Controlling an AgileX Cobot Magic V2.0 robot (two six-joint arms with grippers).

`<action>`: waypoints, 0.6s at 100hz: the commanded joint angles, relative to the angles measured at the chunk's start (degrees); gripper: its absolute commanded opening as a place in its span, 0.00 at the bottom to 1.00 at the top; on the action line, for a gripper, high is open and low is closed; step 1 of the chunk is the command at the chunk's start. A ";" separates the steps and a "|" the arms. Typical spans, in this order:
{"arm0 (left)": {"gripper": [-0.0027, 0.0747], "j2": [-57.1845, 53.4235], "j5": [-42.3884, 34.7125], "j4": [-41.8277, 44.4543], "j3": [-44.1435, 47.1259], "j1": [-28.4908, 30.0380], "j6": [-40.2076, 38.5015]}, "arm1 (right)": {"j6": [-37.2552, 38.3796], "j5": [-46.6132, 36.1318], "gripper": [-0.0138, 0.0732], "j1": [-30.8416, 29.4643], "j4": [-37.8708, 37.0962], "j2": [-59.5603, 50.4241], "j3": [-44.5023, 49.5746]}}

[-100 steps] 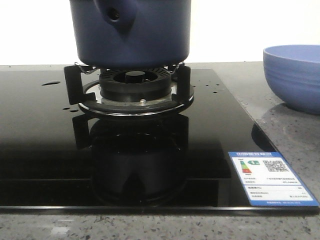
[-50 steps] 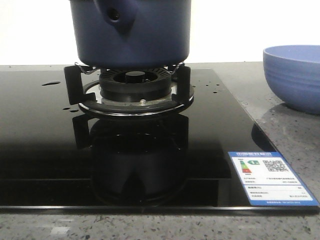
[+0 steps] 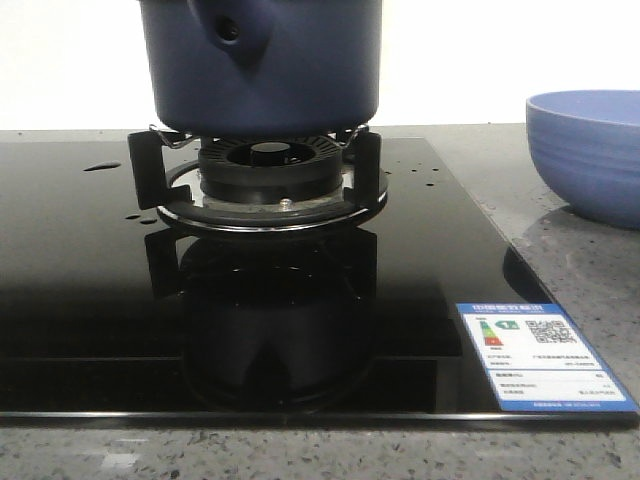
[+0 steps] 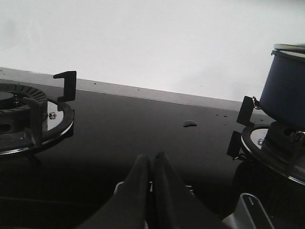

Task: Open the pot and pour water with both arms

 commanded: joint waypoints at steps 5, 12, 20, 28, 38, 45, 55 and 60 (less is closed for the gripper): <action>0.01 -1.53 -4.25 0.11 1.96 -0.24 -0.50 | -0.60 -3.97 0.09 0.01 0.99 0.55 -1.65; 0.01 -1.53 -4.25 0.11 1.96 -0.24 -0.50 | 0.07 -5.11 0.09 0.01 -1.81 0.55 -1.65; 0.01 -1.53 -4.25 0.11 1.96 -0.24 -0.50 | 9.87 -7.56 0.09 0.01 -11.62 0.32 -1.65; 0.01 -1.53 -4.25 0.11 1.96 -0.24 -0.50 | 28.26 -10.67 0.09 0.01 -28.62 -0.56 -0.81; 0.01 -1.53 -4.25 0.11 1.96 -0.24 -0.50 | 41.22 -16.28 0.09 0.01 -42.48 -2.08 2.70; 0.01 -1.53 -4.25 0.11 1.96 -0.24 -0.50 | 42.67 -19.92 0.09 0.01 -43.75 -4.23 6.58; 0.01 -1.53 -4.25 0.11 1.96 -0.24 -0.50 | 43.58 -22.44 0.09 0.01 -43.75 -8.32 12.73; 0.01 -1.53 -4.25 0.11 1.96 -0.24 -0.50 | 43.83 -22.79 0.09 0.01 -44.03 -10.59 15.16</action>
